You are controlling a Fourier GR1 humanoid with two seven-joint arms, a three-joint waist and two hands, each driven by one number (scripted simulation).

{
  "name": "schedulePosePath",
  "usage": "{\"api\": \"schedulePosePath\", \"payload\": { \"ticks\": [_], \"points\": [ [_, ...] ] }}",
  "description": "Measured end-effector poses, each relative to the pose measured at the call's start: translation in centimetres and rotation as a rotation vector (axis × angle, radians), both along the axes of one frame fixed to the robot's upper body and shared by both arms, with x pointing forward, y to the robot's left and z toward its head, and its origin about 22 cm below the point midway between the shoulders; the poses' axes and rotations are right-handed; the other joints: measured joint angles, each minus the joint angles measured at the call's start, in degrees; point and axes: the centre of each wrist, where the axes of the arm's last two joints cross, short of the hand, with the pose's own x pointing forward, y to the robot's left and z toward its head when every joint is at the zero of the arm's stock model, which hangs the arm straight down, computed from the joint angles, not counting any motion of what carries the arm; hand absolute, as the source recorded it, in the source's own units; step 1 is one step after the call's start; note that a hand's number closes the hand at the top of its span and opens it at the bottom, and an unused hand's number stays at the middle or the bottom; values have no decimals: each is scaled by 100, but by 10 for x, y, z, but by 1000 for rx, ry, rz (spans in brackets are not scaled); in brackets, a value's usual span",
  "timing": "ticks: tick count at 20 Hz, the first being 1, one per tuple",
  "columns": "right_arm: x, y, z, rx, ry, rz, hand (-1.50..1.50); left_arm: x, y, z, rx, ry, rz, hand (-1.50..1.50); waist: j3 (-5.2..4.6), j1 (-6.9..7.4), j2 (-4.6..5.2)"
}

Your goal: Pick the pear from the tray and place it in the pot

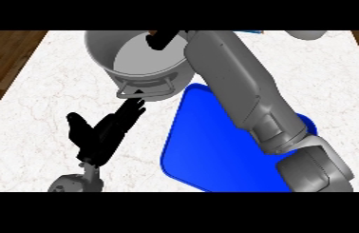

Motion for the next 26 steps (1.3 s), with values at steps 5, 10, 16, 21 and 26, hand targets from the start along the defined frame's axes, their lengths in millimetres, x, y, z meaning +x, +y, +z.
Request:
{"api": "schedulePosePath", "payload": {
  "ticks": [5, 10, 16, 21, 26],
  "points": [
    [4, -3, -17, 10, 56, -18, 150, 5, -7, 3, -1, -7, -33, 0, -3, 172, 38],
    [8, -12, -26, 184, 143, -52, -150, 9, -10, 5, 6, -17, -52, 0, 1, 324, 88],
    [11, -22, -40, 377, 174, -37, -150, 11, -14, 6, 8, -21, -73, 0, 6, 423, 124],
    [12, -27, -47, 494, 118, -53, -150, 11, -18, 4, 4, -19, -79, 0, 6, 442, 120],
    [13, -28, -51, 517, 55, -108, -150, 12, -13, 3, 6, -14, -52, 0, 5, 284, 90]
  ]
}}
